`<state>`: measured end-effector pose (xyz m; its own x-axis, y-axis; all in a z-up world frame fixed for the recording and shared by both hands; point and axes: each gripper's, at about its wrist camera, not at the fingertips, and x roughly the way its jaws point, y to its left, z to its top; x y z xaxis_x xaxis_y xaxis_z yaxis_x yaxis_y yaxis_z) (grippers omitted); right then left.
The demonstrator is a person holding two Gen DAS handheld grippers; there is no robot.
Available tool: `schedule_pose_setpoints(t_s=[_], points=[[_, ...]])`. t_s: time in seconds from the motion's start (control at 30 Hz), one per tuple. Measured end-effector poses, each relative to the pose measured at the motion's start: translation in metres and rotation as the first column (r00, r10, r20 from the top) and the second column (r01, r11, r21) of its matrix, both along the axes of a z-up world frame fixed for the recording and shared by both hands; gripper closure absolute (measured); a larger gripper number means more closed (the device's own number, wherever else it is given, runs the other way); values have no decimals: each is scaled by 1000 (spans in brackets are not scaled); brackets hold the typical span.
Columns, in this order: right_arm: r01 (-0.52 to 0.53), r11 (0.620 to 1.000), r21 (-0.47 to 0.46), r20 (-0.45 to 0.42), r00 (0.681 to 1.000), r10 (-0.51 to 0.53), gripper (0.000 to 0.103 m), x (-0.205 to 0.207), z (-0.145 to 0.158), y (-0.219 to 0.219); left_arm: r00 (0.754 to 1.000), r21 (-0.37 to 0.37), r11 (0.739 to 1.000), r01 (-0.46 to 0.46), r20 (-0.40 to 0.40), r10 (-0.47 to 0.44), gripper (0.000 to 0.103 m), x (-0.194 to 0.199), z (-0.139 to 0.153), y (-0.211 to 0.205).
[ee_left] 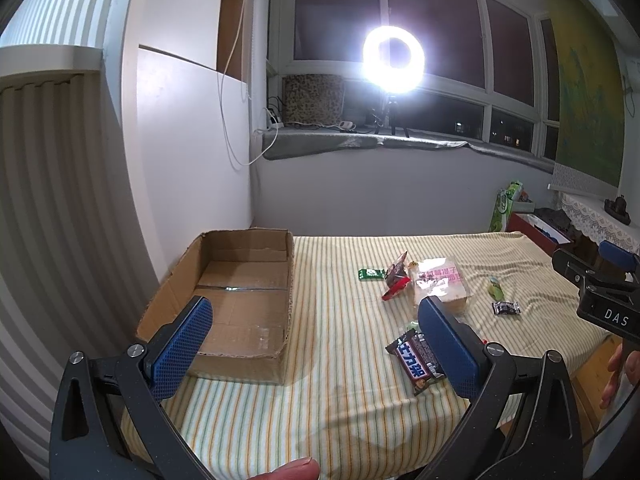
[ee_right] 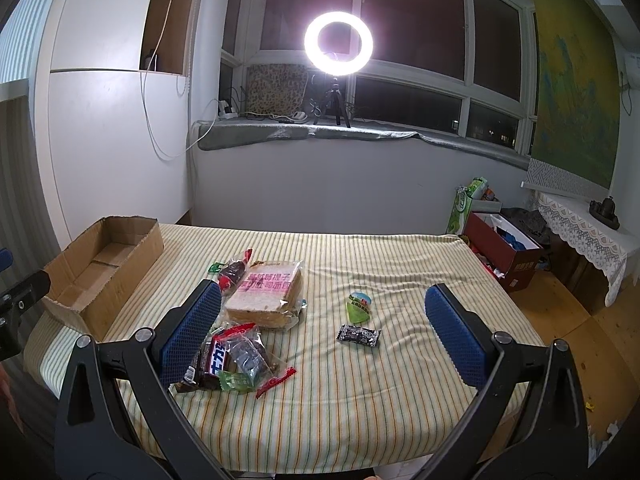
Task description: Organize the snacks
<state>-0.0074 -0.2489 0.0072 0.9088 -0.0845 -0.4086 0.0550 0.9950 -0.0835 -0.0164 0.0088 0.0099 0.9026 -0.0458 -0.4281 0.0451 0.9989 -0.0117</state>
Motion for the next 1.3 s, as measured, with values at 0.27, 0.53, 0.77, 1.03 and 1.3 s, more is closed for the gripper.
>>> schedule_pose_setpoints(t_s=[0.27, 0.53, 0.77, 1.03, 1.3], points=[[0, 1000, -1, -2, 1000, 0, 0, 0, -1, 0, 1000, -1, 1000, 0, 0, 0, 1, 0, 0, 0], [1, 1000, -3, -7, 1000, -1, 0, -2, -3, -2, 1000, -1, 1000, 0, 0, 0, 1, 0, 0, 0], [0, 1000, -3, -8, 1000, 0, 0, -2, -3, -2, 1000, 0, 1000, 0, 0, 0, 1, 1, 0, 0], [0, 1000, -4, -8, 1000, 0, 0, -2, -2, -2, 1000, -2, 1000, -2, 1, 2, 1, -1, 0, -1], [0, 1000, -4, -9, 1000, 0, 0, -2, -2, -2, 1000, -3, 1000, -2, 1, 2, 1, -1, 0, -1]])
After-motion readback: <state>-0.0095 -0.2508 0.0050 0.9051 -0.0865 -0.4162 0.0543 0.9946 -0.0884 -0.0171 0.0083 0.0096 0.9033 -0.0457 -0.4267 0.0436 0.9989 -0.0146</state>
